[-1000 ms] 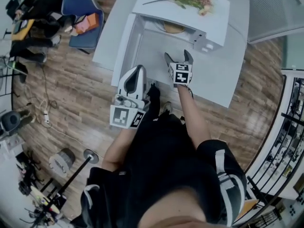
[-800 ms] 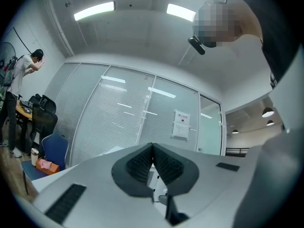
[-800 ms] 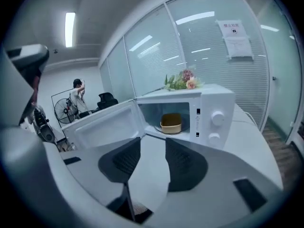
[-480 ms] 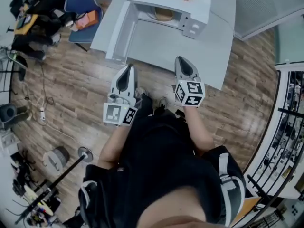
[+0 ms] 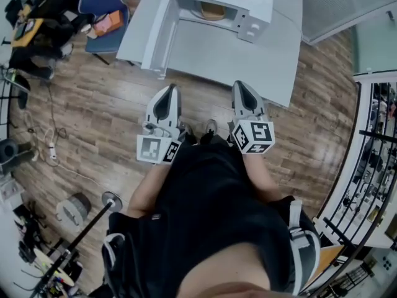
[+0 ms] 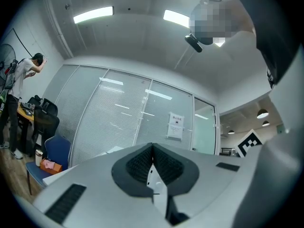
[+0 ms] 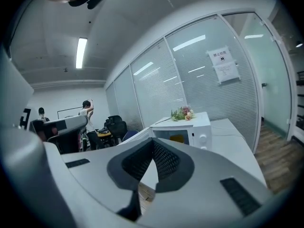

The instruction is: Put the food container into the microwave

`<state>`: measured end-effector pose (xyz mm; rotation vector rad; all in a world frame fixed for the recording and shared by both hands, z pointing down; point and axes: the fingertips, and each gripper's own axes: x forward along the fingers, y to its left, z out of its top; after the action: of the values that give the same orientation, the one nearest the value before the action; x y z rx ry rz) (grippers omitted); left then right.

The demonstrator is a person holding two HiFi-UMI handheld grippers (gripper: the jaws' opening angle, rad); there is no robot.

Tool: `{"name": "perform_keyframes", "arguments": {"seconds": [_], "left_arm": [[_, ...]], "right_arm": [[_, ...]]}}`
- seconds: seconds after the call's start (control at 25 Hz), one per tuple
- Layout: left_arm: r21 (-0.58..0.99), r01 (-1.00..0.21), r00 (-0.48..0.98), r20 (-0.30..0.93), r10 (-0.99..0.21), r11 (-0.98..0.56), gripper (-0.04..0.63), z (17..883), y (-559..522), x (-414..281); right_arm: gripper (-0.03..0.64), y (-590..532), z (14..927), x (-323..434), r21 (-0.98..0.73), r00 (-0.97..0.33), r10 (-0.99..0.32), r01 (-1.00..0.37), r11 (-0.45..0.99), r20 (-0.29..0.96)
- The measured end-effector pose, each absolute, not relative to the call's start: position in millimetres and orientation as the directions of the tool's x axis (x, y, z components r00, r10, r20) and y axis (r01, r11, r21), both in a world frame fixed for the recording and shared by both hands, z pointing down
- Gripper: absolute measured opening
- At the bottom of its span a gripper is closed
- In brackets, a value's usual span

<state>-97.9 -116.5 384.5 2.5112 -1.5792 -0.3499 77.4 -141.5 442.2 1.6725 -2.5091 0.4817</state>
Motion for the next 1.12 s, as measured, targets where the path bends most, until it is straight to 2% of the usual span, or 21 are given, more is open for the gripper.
{"name": "perform_keyframes", "arguments": {"seconds": [1.12], "left_arm": [[0.258,-0.844,0.453,-0.128,-0.882,-0.47,0.023,388,-121,-133]], "right_arm": [[0.025,-131,441,35,-0.189,-0.38,-0.892,-0.921,0.34,0.245]]}}
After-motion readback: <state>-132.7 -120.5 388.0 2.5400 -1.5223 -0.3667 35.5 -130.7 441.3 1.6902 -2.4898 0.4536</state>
